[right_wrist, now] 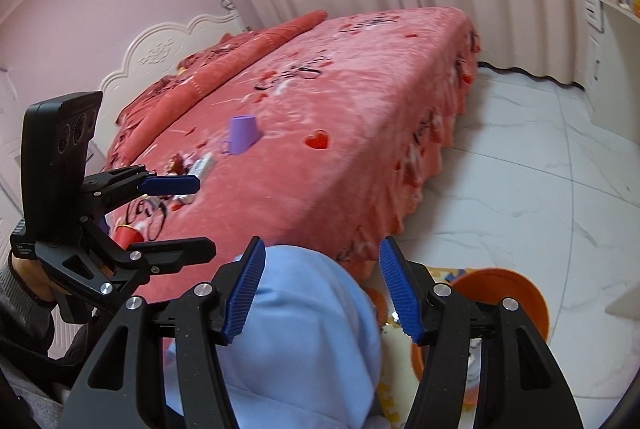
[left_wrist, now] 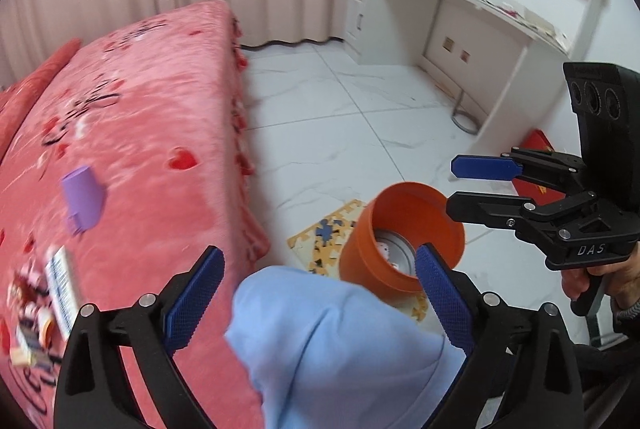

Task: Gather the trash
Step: 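Swing both tools back over the bed toward the remaining items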

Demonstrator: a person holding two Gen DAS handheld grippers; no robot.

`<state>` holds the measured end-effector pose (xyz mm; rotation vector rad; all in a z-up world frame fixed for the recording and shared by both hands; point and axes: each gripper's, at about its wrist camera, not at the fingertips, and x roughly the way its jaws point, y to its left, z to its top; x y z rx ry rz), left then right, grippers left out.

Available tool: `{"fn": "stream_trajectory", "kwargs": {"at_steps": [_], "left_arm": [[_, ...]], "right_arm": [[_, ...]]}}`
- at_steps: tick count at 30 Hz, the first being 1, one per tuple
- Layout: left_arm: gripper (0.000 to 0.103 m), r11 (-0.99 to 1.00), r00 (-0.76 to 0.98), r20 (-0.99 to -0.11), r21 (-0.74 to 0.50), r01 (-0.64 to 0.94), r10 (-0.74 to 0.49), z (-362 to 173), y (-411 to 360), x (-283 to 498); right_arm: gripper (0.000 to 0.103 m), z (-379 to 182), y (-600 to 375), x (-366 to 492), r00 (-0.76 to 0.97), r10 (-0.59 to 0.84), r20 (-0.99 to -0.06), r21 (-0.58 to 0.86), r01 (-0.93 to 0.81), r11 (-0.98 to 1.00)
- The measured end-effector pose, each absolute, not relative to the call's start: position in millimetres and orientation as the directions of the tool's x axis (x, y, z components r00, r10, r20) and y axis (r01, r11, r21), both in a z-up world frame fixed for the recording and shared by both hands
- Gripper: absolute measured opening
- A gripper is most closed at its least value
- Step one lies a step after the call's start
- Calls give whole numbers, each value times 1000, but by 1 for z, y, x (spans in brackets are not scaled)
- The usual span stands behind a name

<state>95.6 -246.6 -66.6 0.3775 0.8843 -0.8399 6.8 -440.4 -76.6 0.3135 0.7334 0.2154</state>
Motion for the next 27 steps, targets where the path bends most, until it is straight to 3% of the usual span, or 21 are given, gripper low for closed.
{"fn": "stream_trajectory", "kwargs": {"at_steps": [27], "left_arm": [[95,891,561,-759,-54,451,-330,-46,-38,115]], "right_arm": [[64,-32,-227,113,578,559,-595,294,-490,820]]}}
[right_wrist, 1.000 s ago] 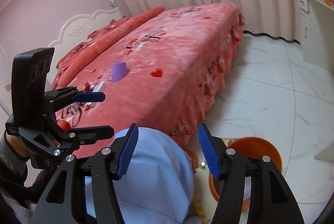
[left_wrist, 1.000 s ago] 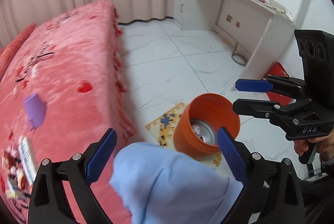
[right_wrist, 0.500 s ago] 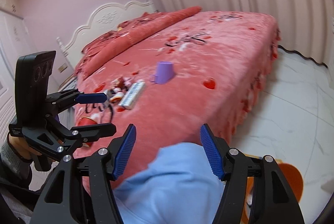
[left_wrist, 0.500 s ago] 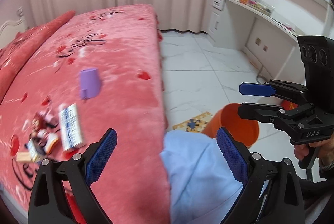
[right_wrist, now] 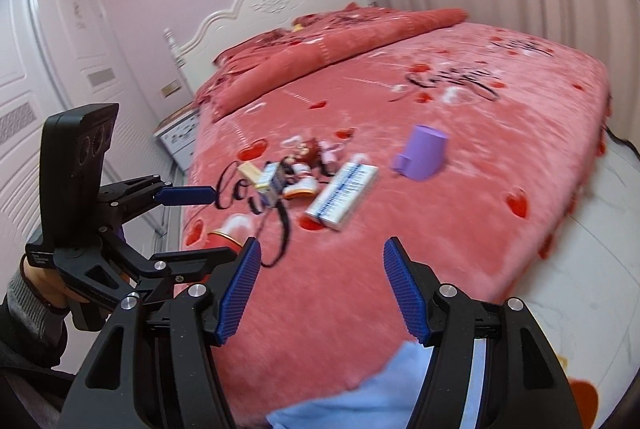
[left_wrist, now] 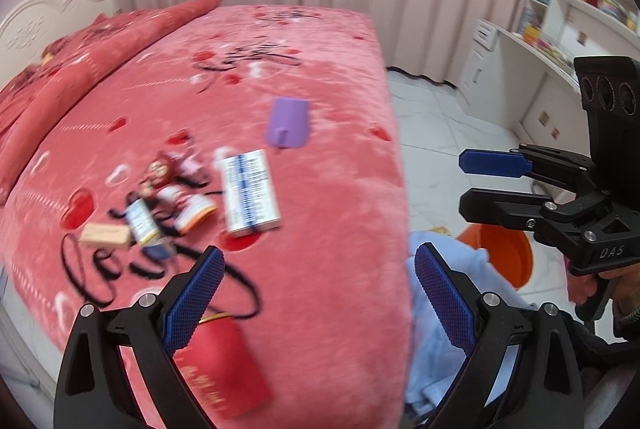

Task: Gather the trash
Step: 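Swing both tools back over the bed toward the remaining items, then grasp the white medicine box with the left tool while the right tool grasps the white-red figure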

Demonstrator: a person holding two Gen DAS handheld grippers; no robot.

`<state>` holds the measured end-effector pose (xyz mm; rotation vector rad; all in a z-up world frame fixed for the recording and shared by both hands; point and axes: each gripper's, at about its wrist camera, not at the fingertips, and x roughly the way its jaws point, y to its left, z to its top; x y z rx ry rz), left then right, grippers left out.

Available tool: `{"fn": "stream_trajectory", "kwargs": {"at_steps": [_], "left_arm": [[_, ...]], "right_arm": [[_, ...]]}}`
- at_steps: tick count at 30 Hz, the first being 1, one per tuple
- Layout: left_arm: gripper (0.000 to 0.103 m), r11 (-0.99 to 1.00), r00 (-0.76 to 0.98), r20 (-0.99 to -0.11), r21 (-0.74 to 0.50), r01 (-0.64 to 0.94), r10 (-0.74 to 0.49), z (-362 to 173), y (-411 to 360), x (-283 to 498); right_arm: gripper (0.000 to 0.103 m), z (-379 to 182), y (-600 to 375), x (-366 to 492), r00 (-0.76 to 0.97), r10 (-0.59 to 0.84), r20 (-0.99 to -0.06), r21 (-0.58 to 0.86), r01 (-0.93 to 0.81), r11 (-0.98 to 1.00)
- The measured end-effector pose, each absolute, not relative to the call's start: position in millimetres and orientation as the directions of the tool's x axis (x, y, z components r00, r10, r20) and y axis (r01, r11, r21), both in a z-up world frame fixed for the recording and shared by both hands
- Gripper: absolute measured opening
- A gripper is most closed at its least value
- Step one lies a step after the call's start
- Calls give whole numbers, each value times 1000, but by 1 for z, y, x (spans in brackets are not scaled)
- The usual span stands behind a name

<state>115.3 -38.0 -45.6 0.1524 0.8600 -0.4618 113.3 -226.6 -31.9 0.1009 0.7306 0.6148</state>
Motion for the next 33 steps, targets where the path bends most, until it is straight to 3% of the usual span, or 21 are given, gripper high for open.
{"fn": "stream_trajectory", "kwargs": {"at_steps": [11,24,26,31,33], "left_arm": [[95,967,605,-763,-104,233,-228,-57,50,166],[94,960,547,-790,-253,119,-276,-108,82,223],[80,947,527,-789,-300,115,-314,-117,87,230],[78,935,504,-793,-336,109,-344,-130,95,240],[72,931,496,-792,-347,115,-356,-133,97,242]], "right_arm": [[64,-35,-147,181,497,619,-609,264,-609,748],[62,-95,-91,275,405,602,-688,258,-639,725],[60,-107,-82,287,391,596,-701,254,-644,721],[53,-129,-62,307,357,585,-728,247,-660,710],[53,-135,-57,311,350,578,-737,241,-663,709]]}}
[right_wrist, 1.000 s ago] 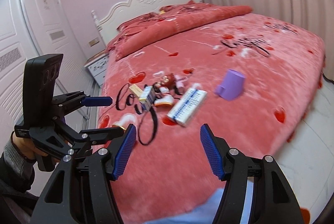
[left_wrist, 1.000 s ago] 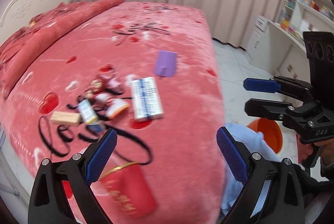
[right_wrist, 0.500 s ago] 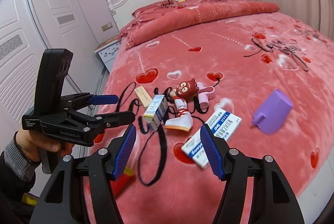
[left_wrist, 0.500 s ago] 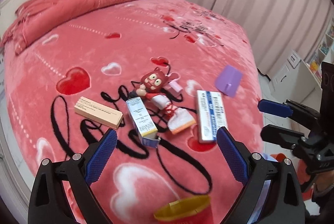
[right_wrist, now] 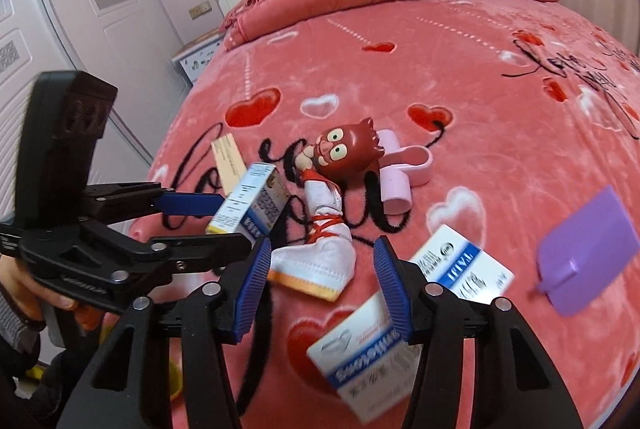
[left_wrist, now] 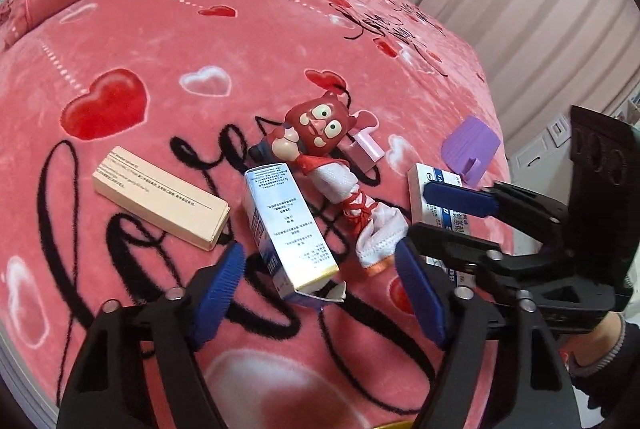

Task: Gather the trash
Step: 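Grasp the white medicine box with the left tool while the right tool grasps the white-red figure, then carry both items to the orange bin and open both tools over it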

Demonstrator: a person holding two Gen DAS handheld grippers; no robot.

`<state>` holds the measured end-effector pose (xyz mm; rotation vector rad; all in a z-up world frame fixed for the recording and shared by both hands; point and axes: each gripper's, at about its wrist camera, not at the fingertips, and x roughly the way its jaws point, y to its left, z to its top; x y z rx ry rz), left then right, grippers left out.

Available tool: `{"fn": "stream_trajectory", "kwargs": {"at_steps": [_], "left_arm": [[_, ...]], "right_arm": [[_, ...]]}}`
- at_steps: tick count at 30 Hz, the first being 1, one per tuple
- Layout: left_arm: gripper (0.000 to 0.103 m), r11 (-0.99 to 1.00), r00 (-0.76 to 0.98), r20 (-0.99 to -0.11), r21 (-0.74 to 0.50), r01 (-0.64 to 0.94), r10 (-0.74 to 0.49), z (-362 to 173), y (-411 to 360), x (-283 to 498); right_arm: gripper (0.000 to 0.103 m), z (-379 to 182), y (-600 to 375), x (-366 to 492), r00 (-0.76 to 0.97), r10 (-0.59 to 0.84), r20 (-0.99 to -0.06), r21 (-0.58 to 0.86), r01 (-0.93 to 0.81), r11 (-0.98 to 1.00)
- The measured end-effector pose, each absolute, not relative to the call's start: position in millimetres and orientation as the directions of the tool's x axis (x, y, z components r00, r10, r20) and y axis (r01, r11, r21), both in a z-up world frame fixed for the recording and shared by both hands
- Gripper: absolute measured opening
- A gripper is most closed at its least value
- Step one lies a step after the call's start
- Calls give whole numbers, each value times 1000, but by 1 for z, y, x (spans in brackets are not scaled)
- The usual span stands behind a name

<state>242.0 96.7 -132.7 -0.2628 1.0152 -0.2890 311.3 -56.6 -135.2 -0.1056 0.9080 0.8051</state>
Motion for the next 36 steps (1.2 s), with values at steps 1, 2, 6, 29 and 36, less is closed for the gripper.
{"fn": "stream_trajectory", "kwargs": {"at_steps": [1,2,6,29,36], "left_arm": [[69,929,488,-794,-350,120,-362,-135,97,244],[66,929,483,-796,-349,126,-365,-137,97,246],[57,929,472,-802,-345,133,-366,-143,99,253],[31,939,527,-778,-289,184,-343,-102,92,224],[31,937,567,-746,-265,228,-349,-68,72,188]], "right_arm": [[53,-139,-54,315,344,575,-743,242,-662,709],[53,-143,-52,318,337,573,-747,244,-663,708],[52,-155,-44,327,308,565,-765,249,-668,702],[26,-116,-54,292,358,599,-716,234,-686,689],[26,-79,-79,249,405,629,-664,244,-677,694]]}}
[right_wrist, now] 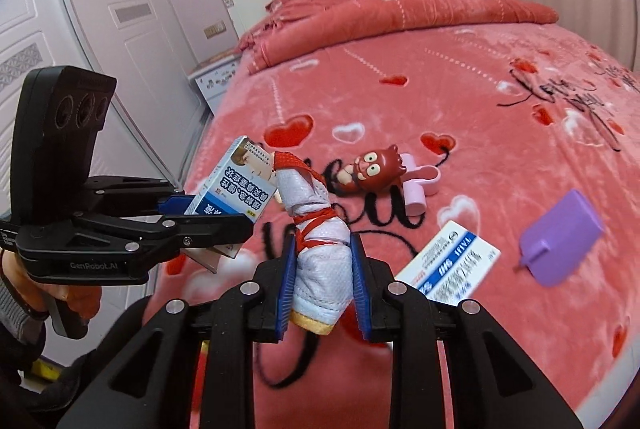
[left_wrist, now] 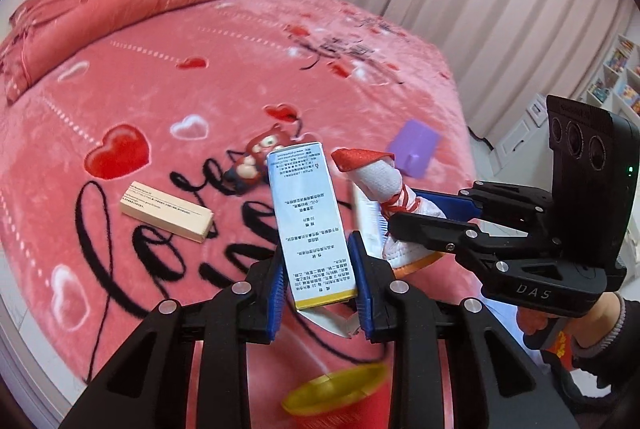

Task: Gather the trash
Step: 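Carry both items to the orange bin and open both tools over it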

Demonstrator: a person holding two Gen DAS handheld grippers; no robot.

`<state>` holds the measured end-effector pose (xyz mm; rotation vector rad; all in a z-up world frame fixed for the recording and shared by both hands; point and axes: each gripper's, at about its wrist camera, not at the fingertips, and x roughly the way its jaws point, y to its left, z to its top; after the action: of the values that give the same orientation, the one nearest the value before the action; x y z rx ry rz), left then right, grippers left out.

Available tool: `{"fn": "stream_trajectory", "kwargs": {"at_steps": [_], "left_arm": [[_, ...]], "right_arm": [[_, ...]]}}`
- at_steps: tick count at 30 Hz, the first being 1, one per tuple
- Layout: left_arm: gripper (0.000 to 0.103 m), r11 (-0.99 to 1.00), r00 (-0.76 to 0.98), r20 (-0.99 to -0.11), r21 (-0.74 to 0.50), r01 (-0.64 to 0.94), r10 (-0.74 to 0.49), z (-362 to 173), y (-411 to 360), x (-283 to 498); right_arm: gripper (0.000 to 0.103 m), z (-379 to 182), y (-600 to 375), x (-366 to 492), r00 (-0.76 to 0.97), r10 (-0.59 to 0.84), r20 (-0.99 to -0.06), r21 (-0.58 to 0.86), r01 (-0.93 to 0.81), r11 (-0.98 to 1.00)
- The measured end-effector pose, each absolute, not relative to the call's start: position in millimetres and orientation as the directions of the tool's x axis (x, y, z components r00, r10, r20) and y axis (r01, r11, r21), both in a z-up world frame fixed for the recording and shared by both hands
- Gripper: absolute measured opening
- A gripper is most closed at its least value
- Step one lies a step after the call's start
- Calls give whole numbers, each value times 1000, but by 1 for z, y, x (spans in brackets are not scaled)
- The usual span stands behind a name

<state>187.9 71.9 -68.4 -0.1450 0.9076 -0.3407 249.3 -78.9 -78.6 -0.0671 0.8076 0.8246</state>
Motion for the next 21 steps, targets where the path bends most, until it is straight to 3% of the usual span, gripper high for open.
{"fn": "stream_trajectory", "kwargs": {"at_steps": [10,21], "left_arm": [[31,917,596,-703,-236,321,-389,-29,29,137],[31,843,543,-689,-192,502,-480,-16,-61,107]], "right_arm": [[26,-38,-135,174,487,646,-587,278,-628,727],[26,-19,-236,108,616,571,-543,287,-503,816]]}}
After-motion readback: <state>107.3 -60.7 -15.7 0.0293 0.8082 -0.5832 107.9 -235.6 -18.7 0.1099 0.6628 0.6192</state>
